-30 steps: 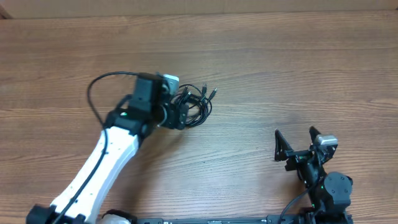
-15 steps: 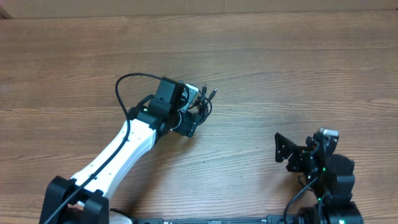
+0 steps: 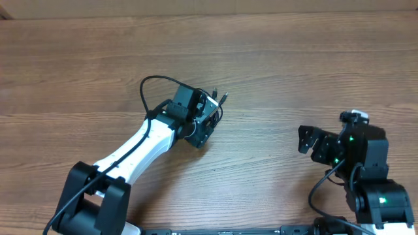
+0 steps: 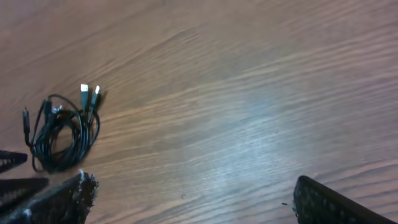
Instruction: Untangle cables
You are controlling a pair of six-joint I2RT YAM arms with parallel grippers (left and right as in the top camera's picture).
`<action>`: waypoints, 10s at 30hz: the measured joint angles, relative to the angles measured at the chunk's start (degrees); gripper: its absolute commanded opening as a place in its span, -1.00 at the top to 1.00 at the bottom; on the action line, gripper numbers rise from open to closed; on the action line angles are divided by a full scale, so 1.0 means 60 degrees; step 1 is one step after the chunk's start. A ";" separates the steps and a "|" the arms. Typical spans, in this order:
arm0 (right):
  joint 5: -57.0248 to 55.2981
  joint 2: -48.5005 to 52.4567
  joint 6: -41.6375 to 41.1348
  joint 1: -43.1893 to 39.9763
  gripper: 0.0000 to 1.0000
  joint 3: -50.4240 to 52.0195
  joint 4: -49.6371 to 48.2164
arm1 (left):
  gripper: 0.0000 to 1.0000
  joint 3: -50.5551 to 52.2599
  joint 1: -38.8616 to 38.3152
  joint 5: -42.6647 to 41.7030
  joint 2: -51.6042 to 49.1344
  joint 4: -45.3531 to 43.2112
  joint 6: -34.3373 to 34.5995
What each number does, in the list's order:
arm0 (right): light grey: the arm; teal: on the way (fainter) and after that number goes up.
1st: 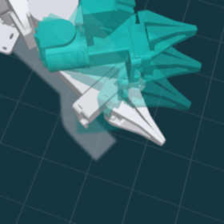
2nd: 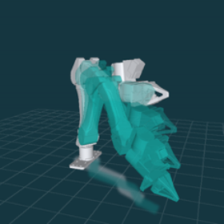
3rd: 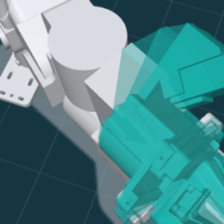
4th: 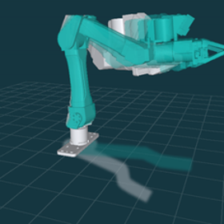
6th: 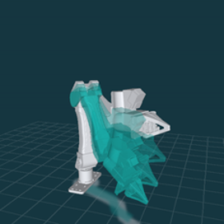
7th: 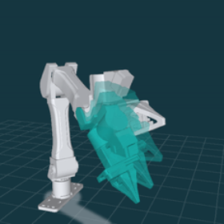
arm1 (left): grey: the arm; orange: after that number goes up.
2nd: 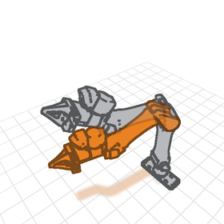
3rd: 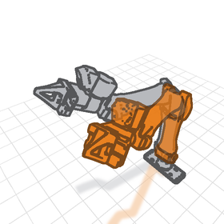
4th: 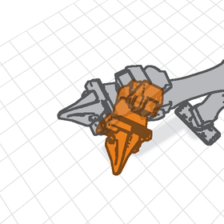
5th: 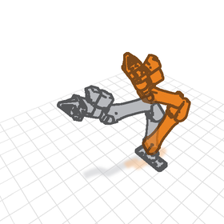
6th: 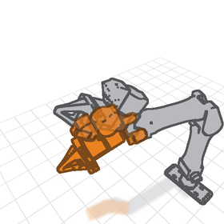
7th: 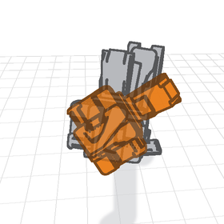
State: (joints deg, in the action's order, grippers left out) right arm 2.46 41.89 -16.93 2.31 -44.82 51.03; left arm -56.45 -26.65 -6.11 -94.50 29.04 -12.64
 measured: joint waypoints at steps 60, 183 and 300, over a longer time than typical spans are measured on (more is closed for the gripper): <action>0.5038 0.3155 -0.0149 0.0000 -1.00 -0.0568 -0.1155 | 0.91 -0.1938 0.0729 -0.8754 0.0481 -0.1836 0.3133; 0.6444 0.3679 -0.6193 0.0004 0.09 -0.0601 -0.3672 | 0.92 -0.1971 -0.1934 -0.5654 0.0481 -0.1417 0.3115; -0.1647 0.4834 -0.4284 0.1067 0.92 -0.0659 0.0350 | 0.91 -0.2164 0.2816 -0.4652 0.0965 0.2204 0.5104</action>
State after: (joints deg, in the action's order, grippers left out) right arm -7.42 70.89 -42.63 8.71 -48.77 53.12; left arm -69.43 -9.76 -34.02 -88.71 42.26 17.98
